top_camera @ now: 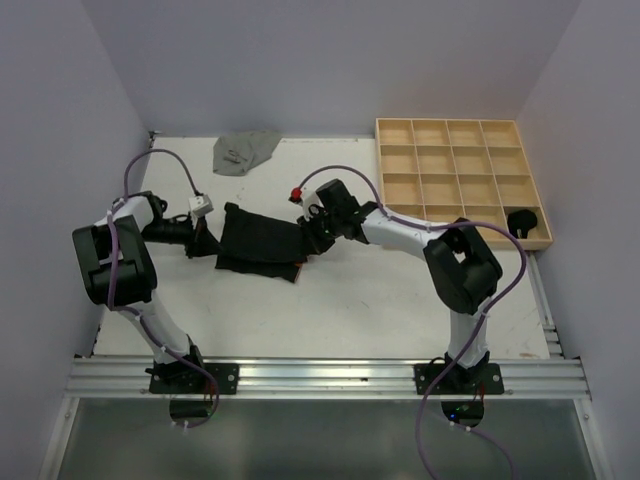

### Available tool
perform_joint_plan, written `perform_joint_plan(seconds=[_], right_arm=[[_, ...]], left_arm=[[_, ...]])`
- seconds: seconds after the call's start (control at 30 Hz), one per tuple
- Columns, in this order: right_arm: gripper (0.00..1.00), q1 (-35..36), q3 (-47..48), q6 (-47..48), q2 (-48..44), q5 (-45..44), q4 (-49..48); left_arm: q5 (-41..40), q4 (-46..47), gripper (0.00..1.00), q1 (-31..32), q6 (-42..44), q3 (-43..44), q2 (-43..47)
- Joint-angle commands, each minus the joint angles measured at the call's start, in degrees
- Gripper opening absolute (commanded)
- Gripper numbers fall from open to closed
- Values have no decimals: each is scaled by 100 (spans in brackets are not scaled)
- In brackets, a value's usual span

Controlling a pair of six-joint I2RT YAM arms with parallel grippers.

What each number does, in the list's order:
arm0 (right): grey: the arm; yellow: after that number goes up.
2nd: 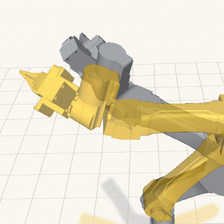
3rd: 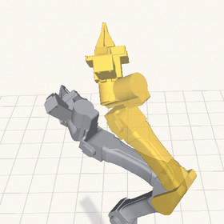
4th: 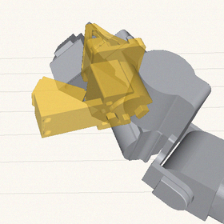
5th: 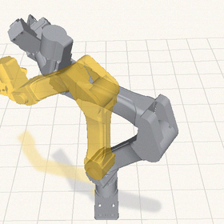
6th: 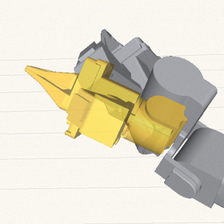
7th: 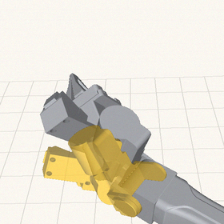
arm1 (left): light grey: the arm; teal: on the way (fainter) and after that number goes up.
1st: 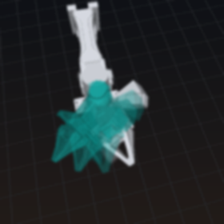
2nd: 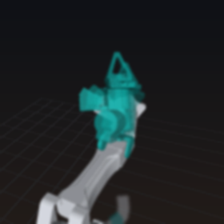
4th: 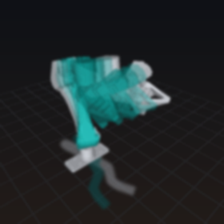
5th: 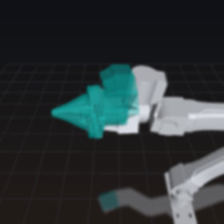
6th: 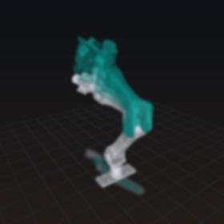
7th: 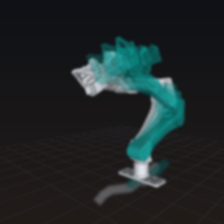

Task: Roll the underwear
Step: Fold the underwear

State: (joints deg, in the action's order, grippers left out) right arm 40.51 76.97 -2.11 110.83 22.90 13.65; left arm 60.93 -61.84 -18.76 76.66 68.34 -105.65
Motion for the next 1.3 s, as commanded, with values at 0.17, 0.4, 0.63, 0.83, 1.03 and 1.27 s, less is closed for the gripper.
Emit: perform_joint_plan(seconds=[0.17,0.4,0.63,0.83,1.03,1.27], right_arm=[[30,448,-216,124,-324,364,-266],[31,458,-718,-781,-1010,-12,-671],[22,1141,-1185,-2432,-1116,-1269,-1171],[24,1407,-570,-2865,-97,-1797,-1032],[20,1284,-480,-2620,335,-2228,-328],[14,792,-920,-2198,-140,-2175,-21]], left_arm=[[-161,341,31,-197,349,-224,-62],[-168,-29,40,-497,621,128,35],[-406,945,41,-505,148,-312,606],[-546,1788,44,-497,-388,-698,1123],[-827,1861,46,-497,-240,-1015,1590],[-1021,1667,46,-436,323,-1489,1907]])
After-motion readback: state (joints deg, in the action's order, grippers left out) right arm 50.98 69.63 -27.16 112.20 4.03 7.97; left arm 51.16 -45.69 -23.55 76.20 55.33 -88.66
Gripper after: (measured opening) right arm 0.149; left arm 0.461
